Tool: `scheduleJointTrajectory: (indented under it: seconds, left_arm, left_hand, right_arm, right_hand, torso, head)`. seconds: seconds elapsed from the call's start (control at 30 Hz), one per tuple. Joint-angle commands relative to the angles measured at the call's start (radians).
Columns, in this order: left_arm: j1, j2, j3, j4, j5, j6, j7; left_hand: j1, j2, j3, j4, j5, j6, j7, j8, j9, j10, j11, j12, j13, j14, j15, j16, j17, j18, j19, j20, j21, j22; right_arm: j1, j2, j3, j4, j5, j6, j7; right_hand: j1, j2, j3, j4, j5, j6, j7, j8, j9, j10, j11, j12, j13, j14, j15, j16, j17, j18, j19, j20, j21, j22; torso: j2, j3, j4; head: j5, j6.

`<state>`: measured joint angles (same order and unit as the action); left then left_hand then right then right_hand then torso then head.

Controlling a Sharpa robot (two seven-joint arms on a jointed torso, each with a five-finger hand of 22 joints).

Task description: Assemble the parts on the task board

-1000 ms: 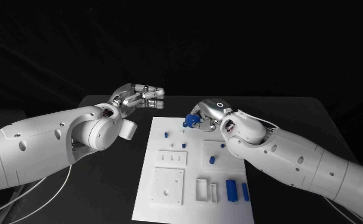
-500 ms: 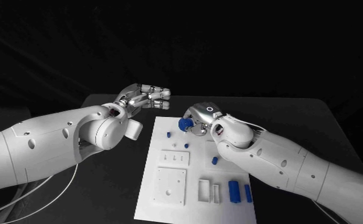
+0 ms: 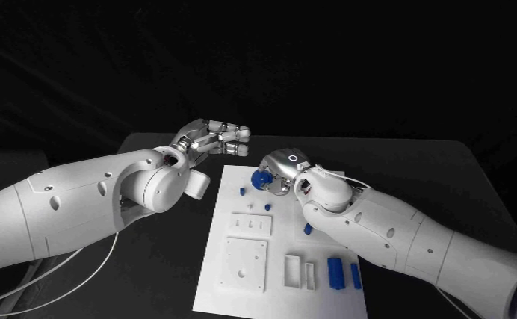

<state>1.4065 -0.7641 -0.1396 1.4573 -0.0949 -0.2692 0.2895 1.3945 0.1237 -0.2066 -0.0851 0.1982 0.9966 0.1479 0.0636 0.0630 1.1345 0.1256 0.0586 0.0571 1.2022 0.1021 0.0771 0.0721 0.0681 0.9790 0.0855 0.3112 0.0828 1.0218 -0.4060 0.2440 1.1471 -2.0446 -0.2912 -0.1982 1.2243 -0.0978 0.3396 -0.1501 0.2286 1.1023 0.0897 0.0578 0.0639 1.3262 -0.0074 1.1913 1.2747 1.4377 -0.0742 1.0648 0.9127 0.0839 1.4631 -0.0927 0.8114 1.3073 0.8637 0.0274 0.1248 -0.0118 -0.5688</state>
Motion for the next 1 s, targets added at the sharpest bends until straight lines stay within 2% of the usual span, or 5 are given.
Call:
scheduleJointTrajectory:
  seconds: [0.03,0.3,0.57,0.9,1.0]
  left_arm:
    - [0.003,0.003,0.001,0.003,-0.008,0.0,0.003]
    - [0.003,0.006,0.001,0.004,-0.018,0.005,0.0]
    - [0.003,0.005,0.001,0.005,-0.024,0.023,0.002]
    - [0.003,0.005,0.001,0.004,-0.026,0.03,0.004]
    - [0.003,0.005,0.001,0.003,-0.026,0.03,0.003]
  left_hand:
    - [0.007,0.0,0.0,-0.001,0.003,-0.006,0.003,0.001,0.001,-0.005,-0.001,0.001,0.001,0.005,0.0,0.004,0.0,-0.01,-0.005,0.001,0.005,-0.001]
    - [0.009,0.0,0.0,-0.005,0.003,-0.006,0.003,0.001,0.001,-0.004,-0.001,0.001,0.001,0.005,0.0,0.004,0.0,-0.01,-0.005,0.001,0.007,-0.001]
    - [0.015,-0.004,0.0,-0.013,0.003,-0.007,0.004,0.001,0.001,-0.005,0.0,0.001,0.001,0.002,0.001,0.002,-0.001,-0.011,-0.009,0.001,0.006,-0.001]
    - [0.015,-0.005,-0.001,-0.015,0.003,-0.007,0.004,0.001,0.001,-0.005,0.0,0.001,0.001,0.001,0.001,0.002,-0.001,-0.011,-0.009,0.002,0.006,-0.001]
    - [0.015,-0.005,-0.001,-0.015,0.003,-0.007,0.004,0.001,0.001,-0.005,0.0,0.001,0.001,0.001,0.001,0.002,-0.001,-0.011,-0.009,0.002,0.006,-0.001]
  right_arm:
    - [-0.001,0.004,0.0,-0.007,-0.029,0.011,0.006]
    - [-0.003,0.009,-0.005,-0.024,-0.039,0.025,0.004]
    - [-0.009,0.008,-0.008,-0.034,-0.044,0.04,-0.001]
    - [-0.013,0.015,-0.009,-0.044,-0.045,0.039,0.0]
    - [-0.014,0.021,-0.01,-0.052,-0.045,0.037,0.002]
  right_hand:
    - [0.005,-0.005,-0.002,0.004,0.003,0.018,-0.004,0.004,0.001,-0.007,0.0,-0.005,-0.002,0.002,-0.003,-0.003,-0.001,-0.007,0.061,-0.006,0.0,0.075]
    - [0.005,-0.005,-0.002,0.004,0.004,0.019,-0.004,0.004,0.001,-0.007,0.0,-0.005,-0.002,0.002,-0.003,-0.004,-0.001,-0.007,0.061,-0.006,0.001,0.075]
    - [0.005,-0.007,-0.002,0.002,0.004,0.014,-0.003,0.004,0.001,-0.008,0.0,-0.007,-0.004,0.002,-0.003,-0.005,-0.001,-0.007,0.062,-0.006,0.003,0.076]
    - [0.005,-0.007,-0.002,0.002,0.004,0.014,-0.003,0.004,0.001,-0.008,0.0,-0.007,-0.004,0.002,-0.003,-0.005,-0.001,-0.007,0.062,-0.006,0.003,0.076]
    - [0.004,-0.006,-0.003,0.002,0.005,0.013,-0.002,0.004,0.001,-0.008,0.001,-0.007,-0.005,0.002,-0.003,-0.006,-0.002,-0.007,0.062,-0.006,0.001,0.075]
  torso:
    - [-0.001,0.0007,-0.0027]
    - [-0.002,0.0008,-0.0001]
    - [0.0,0.0018,-0.0036]
    - [-0.001,0.0016,-0.0016]
    - [-0.001,0.0005,-0.0021]
  head:
    - [0.003,-0.002]
    - [0.004,-0.004]
    - [0.005,-0.005]
    - [0.003,-0.004]
    - [0.003,-0.004]
